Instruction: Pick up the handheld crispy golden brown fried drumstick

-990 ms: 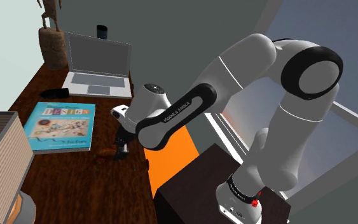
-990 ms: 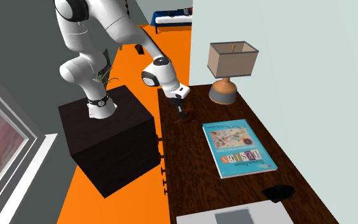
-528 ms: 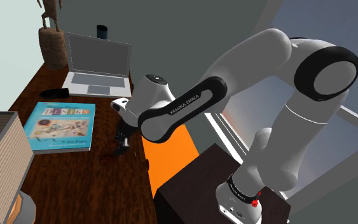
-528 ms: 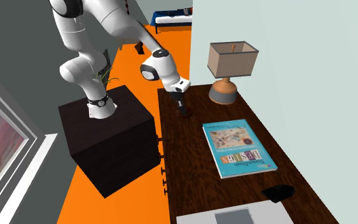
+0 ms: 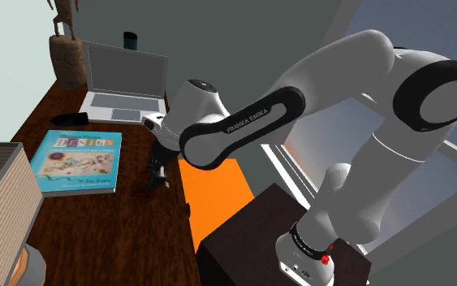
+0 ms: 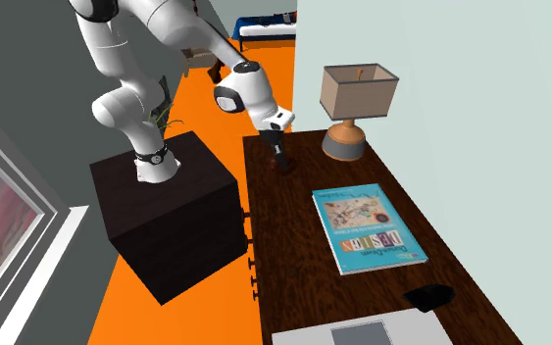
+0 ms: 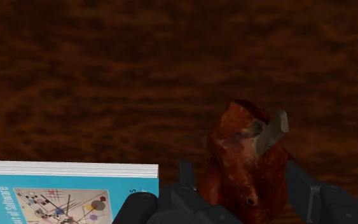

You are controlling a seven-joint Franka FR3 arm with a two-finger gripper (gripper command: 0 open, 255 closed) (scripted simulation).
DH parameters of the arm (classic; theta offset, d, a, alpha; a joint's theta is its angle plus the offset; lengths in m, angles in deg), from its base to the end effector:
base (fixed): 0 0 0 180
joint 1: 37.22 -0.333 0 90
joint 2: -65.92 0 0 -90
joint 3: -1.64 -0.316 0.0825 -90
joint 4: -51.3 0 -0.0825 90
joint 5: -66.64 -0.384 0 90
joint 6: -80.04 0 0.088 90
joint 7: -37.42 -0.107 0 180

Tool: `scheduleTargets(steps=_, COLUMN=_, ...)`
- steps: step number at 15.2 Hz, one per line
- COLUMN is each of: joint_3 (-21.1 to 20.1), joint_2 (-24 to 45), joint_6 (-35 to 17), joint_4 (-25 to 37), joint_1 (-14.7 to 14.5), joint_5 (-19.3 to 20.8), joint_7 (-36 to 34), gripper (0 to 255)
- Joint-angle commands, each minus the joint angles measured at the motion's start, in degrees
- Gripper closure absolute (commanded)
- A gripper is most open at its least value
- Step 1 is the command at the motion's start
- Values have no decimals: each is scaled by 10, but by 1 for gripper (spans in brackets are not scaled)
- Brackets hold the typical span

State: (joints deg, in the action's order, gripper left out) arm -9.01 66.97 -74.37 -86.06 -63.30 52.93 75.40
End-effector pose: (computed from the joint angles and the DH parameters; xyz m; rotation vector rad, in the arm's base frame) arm 0.4201 0.3036 0.3359 -2.5389 -1.5599 -0.4189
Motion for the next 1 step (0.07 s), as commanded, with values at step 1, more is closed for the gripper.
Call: scheduleTargets(steps=1, joint_3=0, joint_2=-4, joint_6=5, joint_4=1, joint_1=0, joint_5=0, joint_7=-1, gripper=255)
